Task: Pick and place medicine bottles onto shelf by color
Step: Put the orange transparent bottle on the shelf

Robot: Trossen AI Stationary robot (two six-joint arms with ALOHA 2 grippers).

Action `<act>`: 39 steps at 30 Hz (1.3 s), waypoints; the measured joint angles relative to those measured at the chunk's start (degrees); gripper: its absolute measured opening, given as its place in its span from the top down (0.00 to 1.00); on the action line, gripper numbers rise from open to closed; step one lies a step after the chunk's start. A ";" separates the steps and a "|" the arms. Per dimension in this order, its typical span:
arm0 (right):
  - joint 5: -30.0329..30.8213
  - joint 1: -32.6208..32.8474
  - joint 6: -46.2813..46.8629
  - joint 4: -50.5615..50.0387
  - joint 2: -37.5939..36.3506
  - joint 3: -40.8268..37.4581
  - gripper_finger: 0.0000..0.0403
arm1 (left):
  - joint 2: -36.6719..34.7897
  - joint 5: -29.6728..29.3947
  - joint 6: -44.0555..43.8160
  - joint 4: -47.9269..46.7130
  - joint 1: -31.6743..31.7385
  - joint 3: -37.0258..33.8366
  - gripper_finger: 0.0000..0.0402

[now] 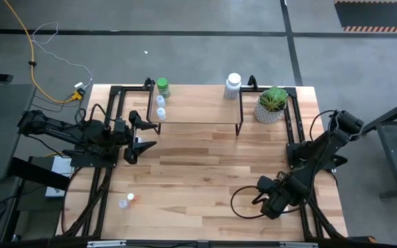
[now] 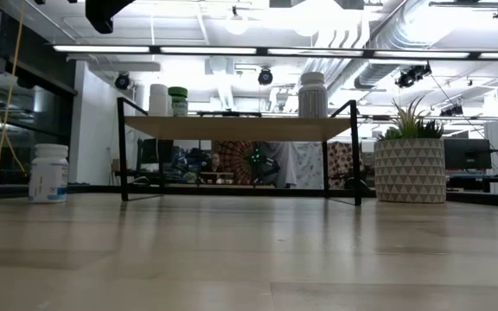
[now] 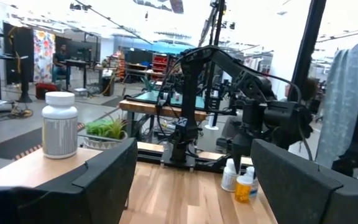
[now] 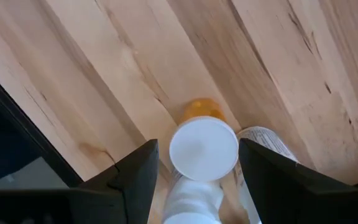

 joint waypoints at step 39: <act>-1.60 -0.15 -2.16 4.07 0.04 -5.27 0.22 | 0.00 -0.94 -0.48 0.44 0.00 0.00 0.24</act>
